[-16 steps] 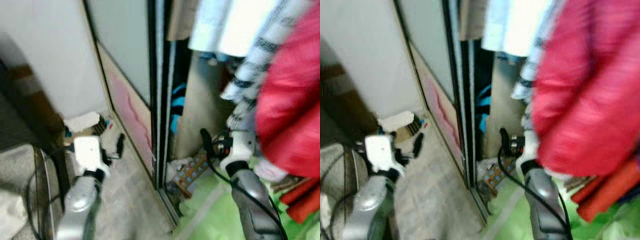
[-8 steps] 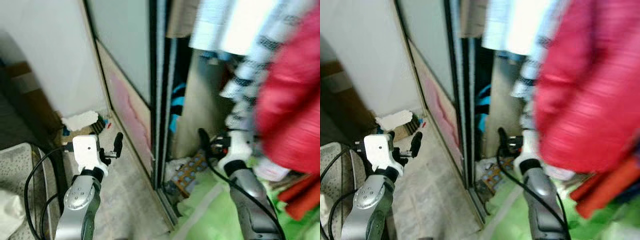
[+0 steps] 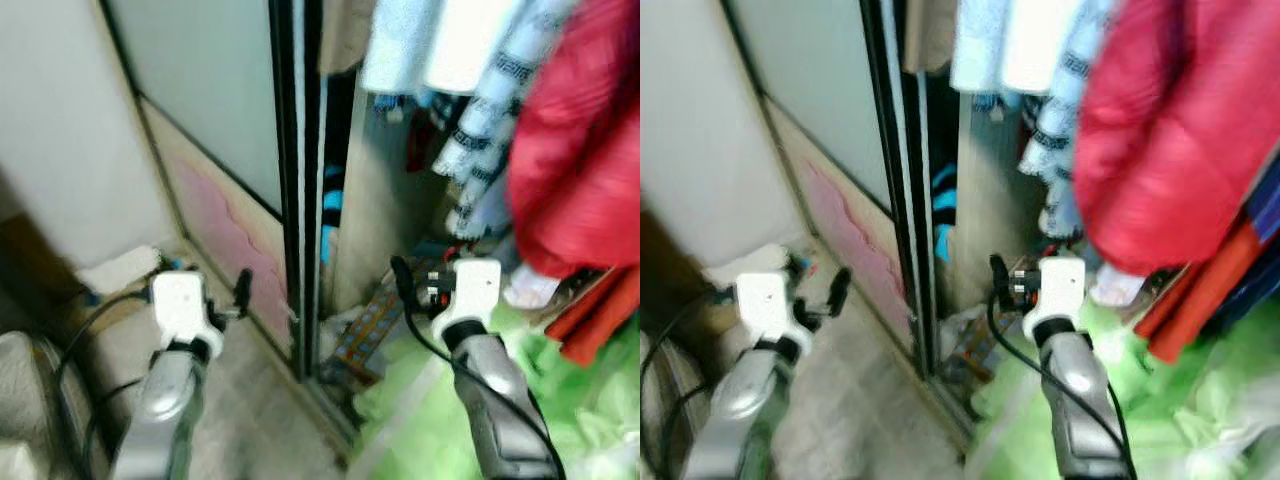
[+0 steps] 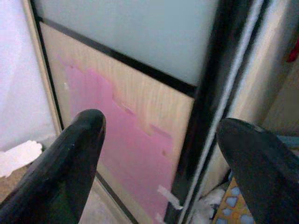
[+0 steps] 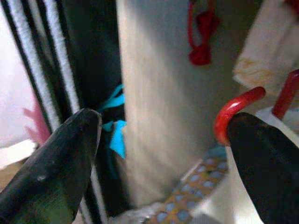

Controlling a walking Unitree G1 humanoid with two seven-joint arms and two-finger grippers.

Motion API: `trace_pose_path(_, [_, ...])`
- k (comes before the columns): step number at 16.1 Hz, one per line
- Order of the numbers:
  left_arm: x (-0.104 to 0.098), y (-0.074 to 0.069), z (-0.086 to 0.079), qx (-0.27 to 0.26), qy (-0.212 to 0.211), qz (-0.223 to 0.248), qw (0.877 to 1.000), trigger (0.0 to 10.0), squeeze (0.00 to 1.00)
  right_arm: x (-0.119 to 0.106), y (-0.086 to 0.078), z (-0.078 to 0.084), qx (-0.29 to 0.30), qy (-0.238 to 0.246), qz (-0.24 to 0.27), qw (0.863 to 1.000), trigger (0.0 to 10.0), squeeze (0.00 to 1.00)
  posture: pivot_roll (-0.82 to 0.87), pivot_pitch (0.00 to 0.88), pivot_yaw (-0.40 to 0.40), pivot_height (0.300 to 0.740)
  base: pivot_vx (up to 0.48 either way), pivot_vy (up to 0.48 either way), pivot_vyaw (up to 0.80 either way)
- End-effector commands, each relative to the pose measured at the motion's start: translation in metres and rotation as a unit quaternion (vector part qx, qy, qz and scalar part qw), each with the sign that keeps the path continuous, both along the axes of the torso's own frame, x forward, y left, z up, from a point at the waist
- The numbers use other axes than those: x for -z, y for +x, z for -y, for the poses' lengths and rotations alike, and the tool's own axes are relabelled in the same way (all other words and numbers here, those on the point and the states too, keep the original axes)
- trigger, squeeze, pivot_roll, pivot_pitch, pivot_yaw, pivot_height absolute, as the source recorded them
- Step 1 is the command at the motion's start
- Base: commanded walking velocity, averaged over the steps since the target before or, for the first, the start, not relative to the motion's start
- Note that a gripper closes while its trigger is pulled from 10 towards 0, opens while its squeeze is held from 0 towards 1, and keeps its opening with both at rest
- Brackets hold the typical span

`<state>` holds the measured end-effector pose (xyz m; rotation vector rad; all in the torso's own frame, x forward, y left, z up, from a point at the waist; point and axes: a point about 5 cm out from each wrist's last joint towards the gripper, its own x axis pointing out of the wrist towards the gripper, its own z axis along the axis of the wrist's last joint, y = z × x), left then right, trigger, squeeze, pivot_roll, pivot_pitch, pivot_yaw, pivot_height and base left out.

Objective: Clean up the room

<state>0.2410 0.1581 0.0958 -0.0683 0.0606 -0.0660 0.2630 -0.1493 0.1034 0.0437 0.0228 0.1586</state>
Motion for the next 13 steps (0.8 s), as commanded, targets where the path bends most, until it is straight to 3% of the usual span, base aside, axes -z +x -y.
trace_pose_path(1, [-0.006,0.002,0.005,0.008,-0.002,0.011,1.000,10.0,0.00,0.001,0.000,-0.017,-0.042,0.006,-0.005,0.999,10.0,0.00,0.11,0.000,-0.012,0.740,0.000,0.000,0.00])
trace_pose_path(9, [-0.003,0.006,0.009,0.010,-0.008,0.002,1.000,10.0,0.00,-0.001,0.008,-0.023,-0.056,0.002,0.001,0.998,10.0,0.00,0.10,0.000,-0.005,0.740,0.000,0.000,0.80])
trace_pose_path(11, [-0.003,0.005,0.011,0.021,-0.010,0.000,1.000,10.0,0.00,-0.001,0.001,-0.022,-0.074,0.010,-0.012,0.997,10.0,0.00,0.10,0.000,-0.002,0.740,0.000,0.000,0.65])
trace_pose_path(13, [-0.003,0.002,0.010,0.022,-0.005,0.000,1.000,10.0,0.00,0.000,-0.009,-0.015,-0.083,-0.021,-0.006,0.996,10.0,0.00,0.09,0.000,-0.001,0.740,0.000,0.000,0.62])
